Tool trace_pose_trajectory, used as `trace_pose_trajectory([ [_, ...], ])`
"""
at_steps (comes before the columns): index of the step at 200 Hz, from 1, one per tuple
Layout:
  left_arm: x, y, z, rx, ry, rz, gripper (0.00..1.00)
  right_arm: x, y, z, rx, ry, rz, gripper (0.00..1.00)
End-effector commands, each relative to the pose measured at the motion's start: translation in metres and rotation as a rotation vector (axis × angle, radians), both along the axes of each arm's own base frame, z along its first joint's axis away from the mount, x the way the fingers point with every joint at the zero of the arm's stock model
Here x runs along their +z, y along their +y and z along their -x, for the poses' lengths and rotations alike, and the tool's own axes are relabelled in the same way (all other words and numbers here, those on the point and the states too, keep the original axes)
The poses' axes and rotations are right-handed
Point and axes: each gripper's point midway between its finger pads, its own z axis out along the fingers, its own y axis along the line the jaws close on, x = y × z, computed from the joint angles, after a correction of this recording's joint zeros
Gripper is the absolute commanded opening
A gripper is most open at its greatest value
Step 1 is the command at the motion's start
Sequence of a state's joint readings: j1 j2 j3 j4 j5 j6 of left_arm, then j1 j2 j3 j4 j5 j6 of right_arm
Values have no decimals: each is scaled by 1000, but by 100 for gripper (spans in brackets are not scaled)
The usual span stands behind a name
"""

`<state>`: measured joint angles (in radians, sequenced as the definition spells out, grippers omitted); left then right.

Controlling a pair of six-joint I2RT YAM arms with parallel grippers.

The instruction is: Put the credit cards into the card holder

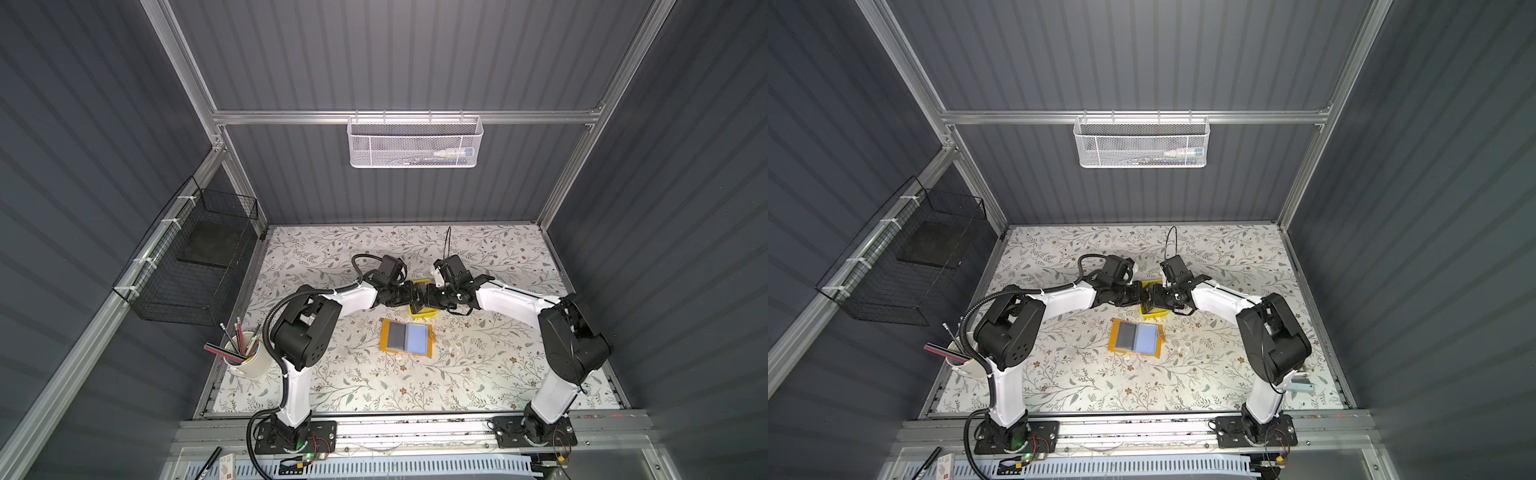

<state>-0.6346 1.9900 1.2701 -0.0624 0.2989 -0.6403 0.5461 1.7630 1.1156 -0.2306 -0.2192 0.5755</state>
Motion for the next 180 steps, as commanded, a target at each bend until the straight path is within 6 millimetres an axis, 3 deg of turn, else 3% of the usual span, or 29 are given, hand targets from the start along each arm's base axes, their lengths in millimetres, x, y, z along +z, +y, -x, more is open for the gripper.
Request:
trace_pose_trajectory([
  [1, -11, 4, 13, -9, 40, -31, 16, 8, 5, -7, 0, -30, -14, 6],
  [54, 40, 12, 20, -15, -50, 9, 23, 29, 4, 5, -20, -87, -34, 1],
  [131, 103, 25, 72, -79, -113, 210, 30, 65, -8, 30, -77, -188, -148, 0],
  [180, 124, 22, 96, -162, -115, 380, 33, 89, -25, 66, -85, -234, -251, 0],
])
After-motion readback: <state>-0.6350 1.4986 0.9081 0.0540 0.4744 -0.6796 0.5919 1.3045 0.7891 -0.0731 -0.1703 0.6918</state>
